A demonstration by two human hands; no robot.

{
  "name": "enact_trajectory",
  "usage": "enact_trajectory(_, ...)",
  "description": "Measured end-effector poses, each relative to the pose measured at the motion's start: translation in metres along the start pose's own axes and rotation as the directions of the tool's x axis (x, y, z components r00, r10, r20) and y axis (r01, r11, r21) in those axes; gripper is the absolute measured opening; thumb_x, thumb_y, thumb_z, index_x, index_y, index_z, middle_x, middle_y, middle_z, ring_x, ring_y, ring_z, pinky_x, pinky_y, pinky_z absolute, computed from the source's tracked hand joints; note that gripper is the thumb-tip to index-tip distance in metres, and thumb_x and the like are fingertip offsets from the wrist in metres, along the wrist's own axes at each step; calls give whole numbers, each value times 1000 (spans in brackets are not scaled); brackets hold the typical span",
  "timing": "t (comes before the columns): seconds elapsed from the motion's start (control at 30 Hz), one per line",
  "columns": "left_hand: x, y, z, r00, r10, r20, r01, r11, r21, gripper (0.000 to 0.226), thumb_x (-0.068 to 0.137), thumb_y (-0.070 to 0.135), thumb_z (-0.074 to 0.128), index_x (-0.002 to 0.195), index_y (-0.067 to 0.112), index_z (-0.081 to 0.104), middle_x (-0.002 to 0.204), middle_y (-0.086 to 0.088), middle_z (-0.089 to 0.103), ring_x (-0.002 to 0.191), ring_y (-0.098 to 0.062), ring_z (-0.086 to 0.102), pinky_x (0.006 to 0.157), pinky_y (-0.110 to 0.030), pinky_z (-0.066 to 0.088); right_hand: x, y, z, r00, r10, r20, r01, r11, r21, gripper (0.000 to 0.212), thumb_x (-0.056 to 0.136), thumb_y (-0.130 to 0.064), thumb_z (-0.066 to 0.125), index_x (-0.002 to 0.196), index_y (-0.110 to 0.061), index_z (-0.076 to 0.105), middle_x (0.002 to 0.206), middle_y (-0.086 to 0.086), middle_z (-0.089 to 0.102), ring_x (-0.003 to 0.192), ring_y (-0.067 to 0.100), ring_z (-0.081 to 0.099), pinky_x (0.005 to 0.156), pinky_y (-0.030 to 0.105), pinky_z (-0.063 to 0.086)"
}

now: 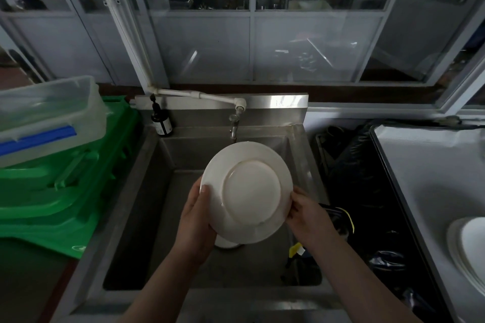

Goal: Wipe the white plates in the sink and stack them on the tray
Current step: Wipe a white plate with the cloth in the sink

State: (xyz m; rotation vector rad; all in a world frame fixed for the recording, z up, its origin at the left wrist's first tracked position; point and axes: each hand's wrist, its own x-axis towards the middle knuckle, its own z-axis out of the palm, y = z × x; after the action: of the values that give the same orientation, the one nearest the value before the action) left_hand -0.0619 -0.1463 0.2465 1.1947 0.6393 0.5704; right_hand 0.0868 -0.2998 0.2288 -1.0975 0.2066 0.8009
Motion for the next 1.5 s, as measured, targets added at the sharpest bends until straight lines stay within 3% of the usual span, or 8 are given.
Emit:
enact_trajectory(0.27, 4, -4, -16, 998, -46, -46, 45, 999, -24, 28, 104, 37, 47, 111, 31, 74, 119, -7, 72, 116, -34, 64, 104, -65, 44, 34, 20, -41, 985, -85, -152, -10, 844, -536, 17, 97, -12, 56, 110, -14, 67, 105, 10, 70, 93, 21, 64, 80, 33, 52)
enact_trajectory(0.53, 6, -7, -26, 998, -39, -57, 36, 998, -53, 33, 90, 45, 55, 114, 29, 72, 119, -11, 71, 113, -39, 64, 97, -63, 49, 47, 44, -107, 954, -126, 272, 178, -491, -853, 36, 94, -37, 54, 127, -23, 55, 126, -1, 58, 119, 23, 53, 95, 35, 41)
enact_trajectory(0.67, 8, -8, -28, 998, -48, -51, 46, 998, -52, 31, 90, 45, 55, 112, 33, 73, 119, -9, 71, 113, -39, 64, 97, -66, 49, 44, 59, -122, 959, 47, 279, 223, -731, -645, 62, 47, -57, 85, 101, -30, 73, 96, -3, 68, 94, 23, 66, 90, 43, 48)
enact_trajectory(0.77, 10, -9, -29, 996, -59, -61, 55, 997, -57, 22, 98, 41, 56, 107, 34, 75, 117, -8, 72, 113, -40, 64, 98, -64, 49, 51, 72, -135, 953, 8, 302, 205, -752, -627, 67, 14, -38, 92, 78, -23, 77, 77, 3, 69, 77, 28, 66, 85, 49, 43)
enact_trajectory(1.0, 15, -7, -34, 996, -65, -58, 61, 996, -62, 26, 103, 35, 49, 111, 34, 74, 119, -6, 72, 113, -35, 65, 100, -65, 47, 41, 68, -114, 984, 55, 170, 135, -850, -510, 57, 93, -21, 54, 147, -15, 38, 148, 13, 39, 143, 32, 23, 115, 53, 15)
enact_trajectory(1.17, 16, -4, -37, 995, -74, -61, 71, 996, -59, 31, 105, 30, 44, 112, 33, 73, 120, -7, 71, 114, -35, 64, 102, -66, 45, 61, 77, -134, 960, -71, 272, 126, -756, -643, 43, 24, -21, 93, 59, -19, 69, 62, 5, 62, 65, 31, 60, 72, 44, 40)
enact_trajectory(1.27, 17, 0, -38, 996, -71, -50, 68, 996, -53, 32, 106, 29, 43, 110, 33, 74, 120, -7, 71, 115, -35, 64, 103, -67, 43, 62, 71, -124, 930, -176, 324, 100, -726, -680, 11, 57, -25, 71, 67, -20, 69, 61, 1, 59, 55, 26, 57, 67, 39, 33)
enact_trajectory(1.5, 13, 13, -36, 999, -47, 0, 47, 998, -48, 34, 105, 28, 41, 108, 36, 75, 116, -3, 73, 108, -28, 69, 100, -60, 49, 49, 22, -64, 906, -378, 192, 128, -189, -974, 34, 101, -29, 49, 132, -16, 53, 124, 10, 65, 112, 34, 62, 83, 37, 46)
